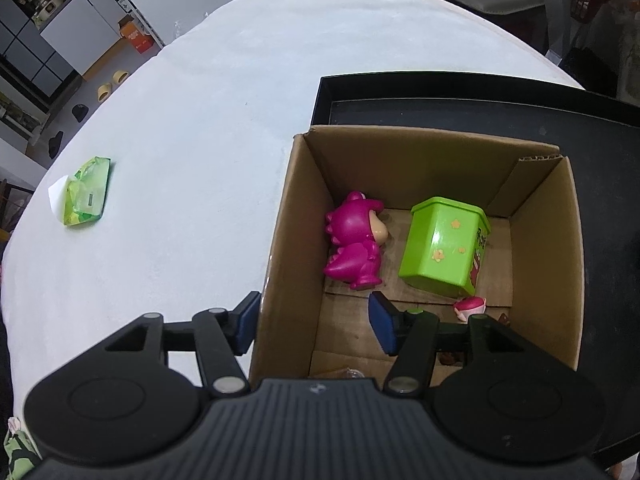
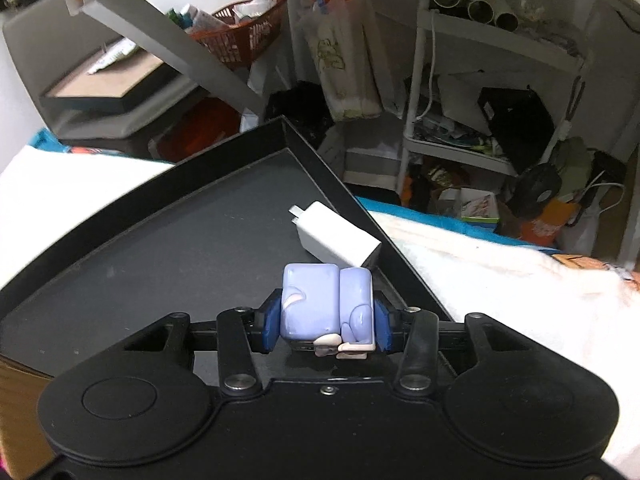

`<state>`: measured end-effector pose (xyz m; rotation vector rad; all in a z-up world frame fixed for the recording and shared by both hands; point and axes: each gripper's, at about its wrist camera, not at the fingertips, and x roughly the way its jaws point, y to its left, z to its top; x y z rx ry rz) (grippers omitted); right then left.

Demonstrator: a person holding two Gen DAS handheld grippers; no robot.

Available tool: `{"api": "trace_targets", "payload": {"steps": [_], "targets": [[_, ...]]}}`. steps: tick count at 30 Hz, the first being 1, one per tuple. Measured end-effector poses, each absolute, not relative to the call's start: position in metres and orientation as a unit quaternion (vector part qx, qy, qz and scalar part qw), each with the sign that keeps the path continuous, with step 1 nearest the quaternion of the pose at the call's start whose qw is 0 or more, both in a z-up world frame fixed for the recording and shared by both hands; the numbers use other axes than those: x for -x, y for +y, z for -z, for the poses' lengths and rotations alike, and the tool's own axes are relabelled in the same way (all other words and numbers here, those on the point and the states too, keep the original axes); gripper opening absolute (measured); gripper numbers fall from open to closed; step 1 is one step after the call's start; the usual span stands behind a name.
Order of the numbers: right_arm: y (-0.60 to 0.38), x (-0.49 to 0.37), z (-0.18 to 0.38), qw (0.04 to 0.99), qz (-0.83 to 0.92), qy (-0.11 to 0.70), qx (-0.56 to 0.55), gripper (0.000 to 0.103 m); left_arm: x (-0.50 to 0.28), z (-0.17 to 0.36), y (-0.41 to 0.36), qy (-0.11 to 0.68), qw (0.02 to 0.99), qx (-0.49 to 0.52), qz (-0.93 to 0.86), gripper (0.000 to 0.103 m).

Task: Organize rigid objects
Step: 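Move the right tool to the lavender toy on the tray and grasp it, then carry the lavender toy with the right tool into the box and release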

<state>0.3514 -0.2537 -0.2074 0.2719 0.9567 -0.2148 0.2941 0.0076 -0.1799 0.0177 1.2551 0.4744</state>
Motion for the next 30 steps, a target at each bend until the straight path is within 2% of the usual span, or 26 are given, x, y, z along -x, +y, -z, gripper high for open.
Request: {"api": "trace_targets", "payload": {"steps": [17, 30], "targets": [[-0.228, -0.326, 0.176, 0.896, 0.039, 0.434, -0.084, 0.044, -0.268, 0.162, 0.018, 0.566, 0.802, 0.028, -0.189, 0.057], [-0.203, -0.302, 0.117, 0.903, -0.06, 0.422, -0.056, 0.044, -0.242, 0.144, 0.042, 0.538, 0.821, 0.09, -0.167, 0.057]]}}
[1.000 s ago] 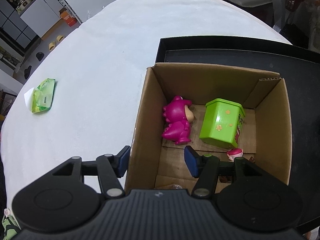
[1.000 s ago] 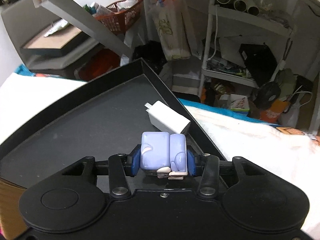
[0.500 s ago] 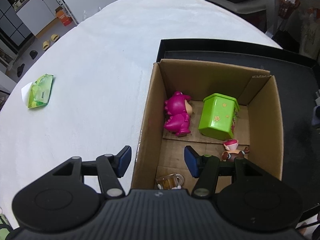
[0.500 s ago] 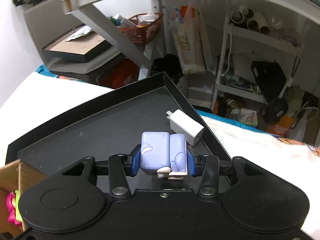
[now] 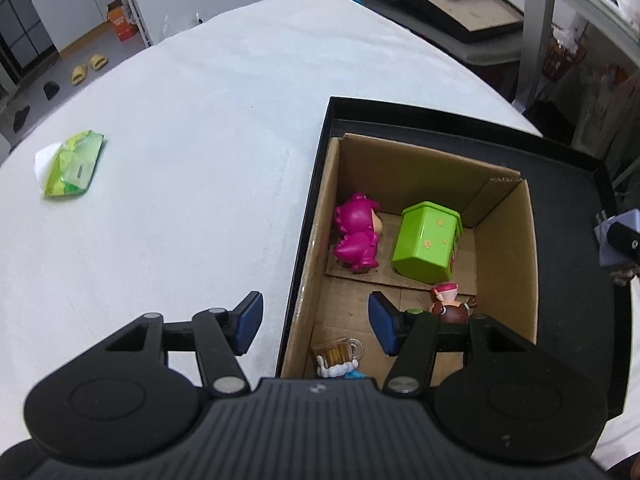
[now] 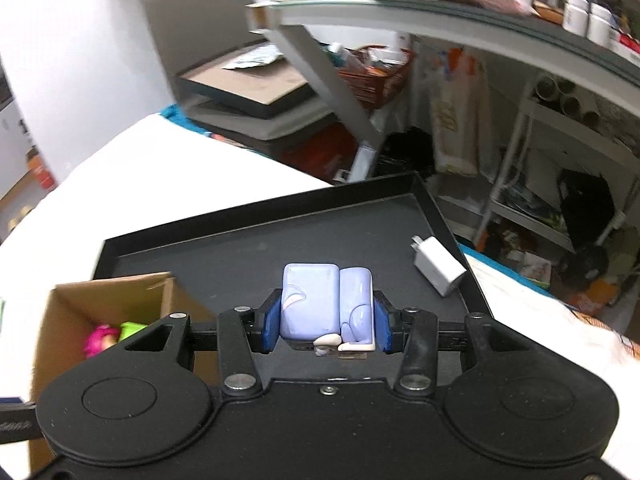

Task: Organize rigid objects
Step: 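Carry the lavender toy with the right tool into the box and release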

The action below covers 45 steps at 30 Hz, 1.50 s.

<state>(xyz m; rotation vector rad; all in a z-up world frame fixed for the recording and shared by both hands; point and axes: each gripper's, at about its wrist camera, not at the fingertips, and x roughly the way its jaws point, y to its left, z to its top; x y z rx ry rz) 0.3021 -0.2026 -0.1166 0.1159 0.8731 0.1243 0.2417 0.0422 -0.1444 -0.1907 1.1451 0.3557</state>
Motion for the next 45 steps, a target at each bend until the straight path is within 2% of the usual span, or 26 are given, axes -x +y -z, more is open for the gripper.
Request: {"api": "trace_targets", "payload": {"steps": [12, 20, 27, 32, 36, 38, 45], "targets": [[-0.169, -0.28, 0.085, 0.896, -0.123, 0.424, -0.037, 0.044, -0.225, 0.153, 0.063, 0.526, 0.826, 0.14, -0.145, 0.056], [-0.136, -0.273, 0.072, 0.885, -0.157, 0.437, -0.032, 0.044, -0.215, 0.165, 0.076, 0.527, 0.824, 0.166, -0.127, 0.05], [-0.106, -0.268, 0.074, 0.871, -0.179, 0.457, -0.021, 0.044, -0.207, 0.173, 0.083, 0.529, 0.822, 0.179, -0.113, 0.049], [-0.089, -0.268, 0.08, 0.859, -0.182, 0.478, -0.018, 0.044, -0.199, 0.18, 0.086, 0.532, 0.816, 0.2, -0.105, 0.029], [-0.077, -0.267, 0.085, 0.853, -0.184, 0.489, -0.014, 0.044, -0.196, 0.182, 0.086, 0.533, 0.816, 0.204, -0.094, 0.024], [-0.073, -0.267, 0.088, 0.849, -0.186, 0.494, -0.014, 0.044, -0.195, 0.183, 0.088, 0.531, 0.816, 0.206, -0.097, 0.018], [-0.061, -0.272, 0.107, 0.829, -0.181, 0.528, -0.035, 0.044, -0.19, 0.186, 0.096, 0.525, 0.816, 0.224, -0.09, 0.018]]}}
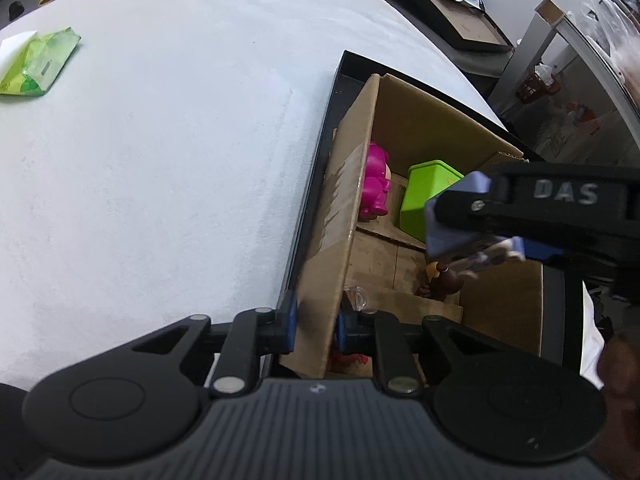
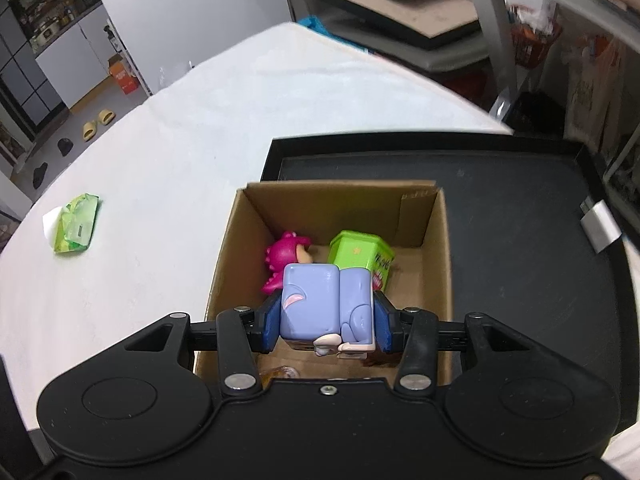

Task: Organize rigid objects
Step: 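Carry the lavender toy with the right tool into the box and release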

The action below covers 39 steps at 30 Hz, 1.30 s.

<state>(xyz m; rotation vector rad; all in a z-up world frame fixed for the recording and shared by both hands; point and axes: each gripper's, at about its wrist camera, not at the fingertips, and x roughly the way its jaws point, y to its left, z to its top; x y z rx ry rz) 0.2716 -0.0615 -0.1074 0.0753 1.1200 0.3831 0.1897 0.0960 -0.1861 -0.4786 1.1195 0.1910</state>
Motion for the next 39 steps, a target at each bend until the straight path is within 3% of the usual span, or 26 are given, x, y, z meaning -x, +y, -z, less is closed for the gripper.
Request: {"api": "trace_targets", "payload": {"steps": [18, 34, 37, 39], "targets": [[-0.037, -0.279, 0.133, 0.795, -0.193, 0.571, -0.07, 0.045, -0.189, 0.188, 0.11, 0.531, 0.804, 0.255, -0.078, 0.019], [-0.081, -0.273, 0.107, 0.809, -0.192, 0.549, -0.088, 0.046, -0.197, 0.176, 0.09, 0.534, 0.809, 0.218, -0.118, 0.019], [-0.09, -0.272, 0.103, 0.813, -0.197, 0.541, -0.086, 0.051, -0.2, 0.172, 0.086, 0.532, 0.812, 0.206, -0.126, 0.02], [-0.095, -0.272, 0.099, 0.818, -0.199, 0.533, -0.088, 0.06, -0.202, 0.17, 0.085, 0.532, 0.812, 0.2, -0.132, 0.021]]}}
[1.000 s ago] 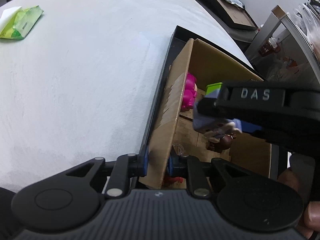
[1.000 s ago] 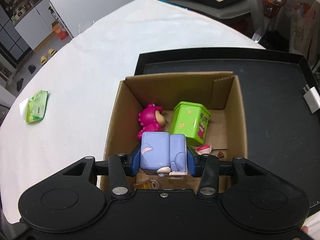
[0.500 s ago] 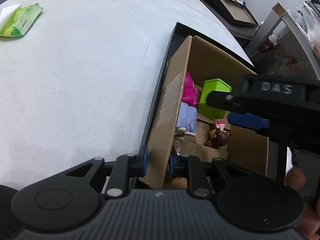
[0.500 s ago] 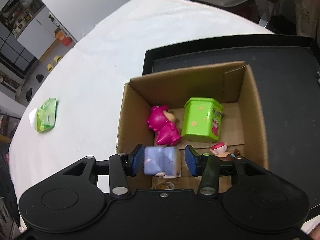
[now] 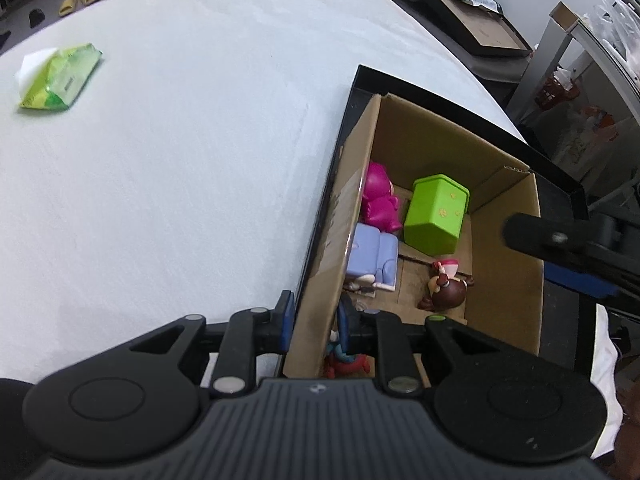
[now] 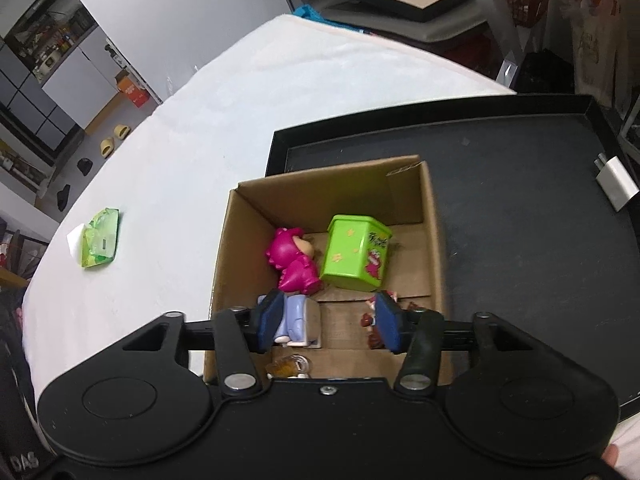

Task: Organize rigid objects
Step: 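Carry the lavender toy with the right tool into the box and release, then move the right tool to the white charger on the tray and grasp it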

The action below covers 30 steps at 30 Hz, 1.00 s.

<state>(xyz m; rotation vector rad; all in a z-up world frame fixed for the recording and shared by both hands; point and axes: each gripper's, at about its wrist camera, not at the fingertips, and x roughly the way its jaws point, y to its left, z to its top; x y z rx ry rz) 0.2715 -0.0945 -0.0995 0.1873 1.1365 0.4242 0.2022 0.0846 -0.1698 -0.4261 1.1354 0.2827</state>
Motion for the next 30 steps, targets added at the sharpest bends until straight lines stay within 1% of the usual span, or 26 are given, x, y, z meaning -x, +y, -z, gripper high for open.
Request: {"api": "trace_targets", "payload": {"steps": [3, 9, 14, 17, 19, 24, 30], "targets": [[-0.108, -0.272, 0.094, 0.826, -0.199, 0.519, -0.092, 0.068, -0.205, 0.169, 0.081, 0.535, 0.811, 0.189, -0.141, 0.021], [-0.14, -0.28, 0.095, 0.835, -0.19, 0.506, -0.106, 0.069, -0.208, 0.171, 0.074, 0.542, 0.807, 0.172, -0.159, 0.023], [-0.166, -0.287, 0.101, 0.842, -0.184, 0.496, -0.108, 0.07, -0.212, 0.171, 0.069, 0.549, 0.801, 0.159, -0.178, 0.031], [-0.183, -0.291, 0.104, 0.846, -0.183, 0.487, -0.112, 0.073, -0.216, 0.169, 0.064, 0.547, 0.803, 0.149, -0.183, 0.037], [-0.193, -0.294, 0.107, 0.853, -0.175, 0.479, -0.113, 0.075, -0.219, 0.168, 0.06, 0.547, 0.804, 0.139, -0.188, 0.038], [-0.214, -0.302, 0.117, 0.867, -0.147, 0.459, -0.125, 0.077, -0.229, 0.17, 0.058, 0.549, 0.8, 0.126, -0.207, 0.04], [-0.226, -0.311, 0.135, 0.871, -0.139, 0.456, -0.119, 0.077, -0.237, 0.172, 0.056, 0.551, 0.795, 0.112, -0.227, 0.04]]}}
